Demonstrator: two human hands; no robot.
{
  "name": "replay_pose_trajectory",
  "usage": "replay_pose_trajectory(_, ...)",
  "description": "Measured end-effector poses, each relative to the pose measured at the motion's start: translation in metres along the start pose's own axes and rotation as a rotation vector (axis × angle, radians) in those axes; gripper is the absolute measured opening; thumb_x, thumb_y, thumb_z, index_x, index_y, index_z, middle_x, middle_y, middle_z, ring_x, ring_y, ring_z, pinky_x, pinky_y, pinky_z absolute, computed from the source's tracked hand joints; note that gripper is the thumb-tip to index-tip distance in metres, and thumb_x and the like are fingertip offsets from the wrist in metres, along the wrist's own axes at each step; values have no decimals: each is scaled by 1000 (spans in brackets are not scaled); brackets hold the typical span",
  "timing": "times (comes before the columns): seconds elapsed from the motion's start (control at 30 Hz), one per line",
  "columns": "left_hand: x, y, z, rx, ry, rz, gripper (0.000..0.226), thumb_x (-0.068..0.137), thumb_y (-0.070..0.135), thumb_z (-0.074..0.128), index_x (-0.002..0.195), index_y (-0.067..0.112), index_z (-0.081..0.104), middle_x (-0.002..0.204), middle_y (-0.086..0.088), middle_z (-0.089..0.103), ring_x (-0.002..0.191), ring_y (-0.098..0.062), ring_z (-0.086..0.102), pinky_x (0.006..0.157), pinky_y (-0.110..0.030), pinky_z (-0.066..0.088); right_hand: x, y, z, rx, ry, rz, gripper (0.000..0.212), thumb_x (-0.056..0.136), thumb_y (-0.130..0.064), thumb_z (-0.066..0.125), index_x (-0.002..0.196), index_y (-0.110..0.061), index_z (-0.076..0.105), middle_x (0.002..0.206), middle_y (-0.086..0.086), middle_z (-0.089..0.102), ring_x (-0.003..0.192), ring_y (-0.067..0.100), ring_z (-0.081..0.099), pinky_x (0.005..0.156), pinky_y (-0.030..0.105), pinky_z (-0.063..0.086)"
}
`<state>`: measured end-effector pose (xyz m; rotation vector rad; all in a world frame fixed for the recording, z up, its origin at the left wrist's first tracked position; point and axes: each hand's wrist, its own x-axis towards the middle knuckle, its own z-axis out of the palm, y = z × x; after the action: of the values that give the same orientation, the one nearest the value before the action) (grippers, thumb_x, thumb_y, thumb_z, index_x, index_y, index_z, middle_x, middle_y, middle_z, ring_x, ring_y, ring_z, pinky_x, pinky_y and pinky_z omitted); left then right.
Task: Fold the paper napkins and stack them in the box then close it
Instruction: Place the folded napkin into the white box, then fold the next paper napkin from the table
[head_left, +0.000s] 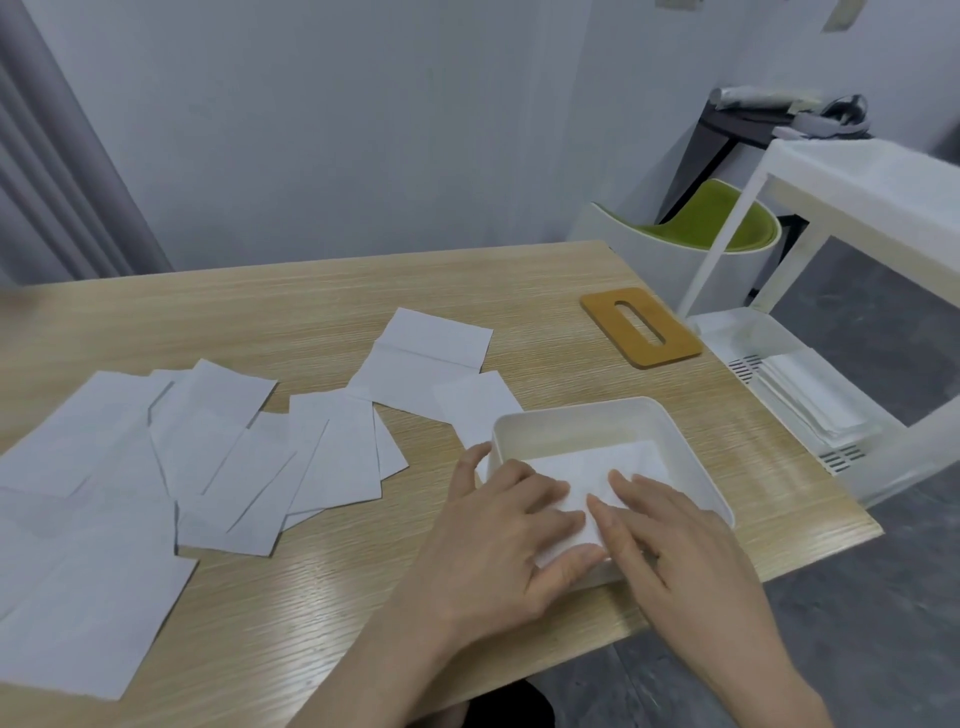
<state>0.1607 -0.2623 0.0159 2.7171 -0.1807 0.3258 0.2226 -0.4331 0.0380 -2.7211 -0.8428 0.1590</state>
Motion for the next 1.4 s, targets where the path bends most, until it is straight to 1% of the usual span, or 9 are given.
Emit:
replay_pose_trajectory(0.13, -8, -3, -2, -70, 44, -15, 48, 94, 58, 36, 112, 32, 73, 123, 10, 64, 124, -11, 52, 116, -53, 14, -5, -4, 1, 113, 93, 3, 52, 89, -53, 26, 124, -38, 61, 143, -14, 45, 137, 2, 33, 107, 33, 32)
replay_pose_trajectory(0.3, -23, -14, -11, -81, 124, -21, 40, 93, 50, 45, 116, 30, 71, 130, 6, 62, 130, -14, 50, 113, -46, 15, -6, -14, 1, 202, 175, 38, 38, 92, -37, 52, 129, -28, 60, 140, -9, 49, 130, 6, 41, 97, 42, 45)
replay_pose_trajectory(0.47, -43, -31, -24, -99, 188, -78, 36, 93, 42, 49, 120, 30, 68, 131, 5, 60, 121, -10, 57, 114, -47, 15, -3, -39, 2, 225, 228, -9, 40, 91, -36, 54, 129, -28, 58, 139, -11, 49, 131, 7, 40, 107, 36, 32)
replay_pose_trajectory(0.63, -70, -55, -35, -83, 225, -159, 35, 92, 37, 49, 119, 27, 69, 127, 6, 63, 113, -7, 61, 112, -46, 18, 2, -66, 10, 236, 267, -100, 35, 97, -44, 46, 125, -29, 61, 132, -15, 53, 127, 3, 43, 101, 29, 29)
replay_pose_trajectory(0.77, -94, -74, -43, -59, 230, -212, 35, 91, 34, 47, 117, 26, 70, 123, 7, 65, 111, -4, 63, 110, -46, 20, 8, -93, 21, 239, 308, -211, 35, 89, -40, 49, 112, -23, 69, 121, -10, 63, 120, 12, 53, 95, 35, 38)
replay_pose_trajectory(0.97, -129, -95, -54, -37, 250, -291, 35, 90, 32, 46, 113, 26, 72, 119, 6, 67, 106, -4, 65, 108, -46, 23, 13, -131, 45, 157, 315, -345, 36, 86, -37, 45, 101, -22, 74, 107, -7, 70, 114, 16, 61, 93, 38, 30)
replay_pose_trajectory(1.07, -147, -104, -56, -4, 251, -343, 37, 89, 32, 45, 113, 26, 72, 118, 6, 68, 105, -5, 66, 108, -46, 22, 17, -143, 59, 132, 289, -390, 24, 82, -31, 59, 98, -23, 75, 105, -7, 70, 111, 16, 62, 92, 36, 30)
replay_pose_trajectory(1.2, -163, -115, -53, 46, 255, -431, 37, 88, 34, 44, 109, 26, 73, 116, 6, 68, 106, -7, 66, 108, -42, 21, 26, -151, 80, 123, 135, -363, 23, 84, -28, 60, 103, -24, 72, 117, -5, 66, 121, 17, 55, 98, 32, 25)
replay_pose_trajectory(1.4, -164, -130, -36, 138, 188, -558, 30, 86, 35, 56, 108, 23, 73, 127, -5, 65, 121, -27, 61, 104, -43, 19, 45, -150, 107, 54, -1, -304, 37, 98, -46, 39, 132, -38, 49, 148, -17, 32, 142, 0, 10, 106, 23, 4)
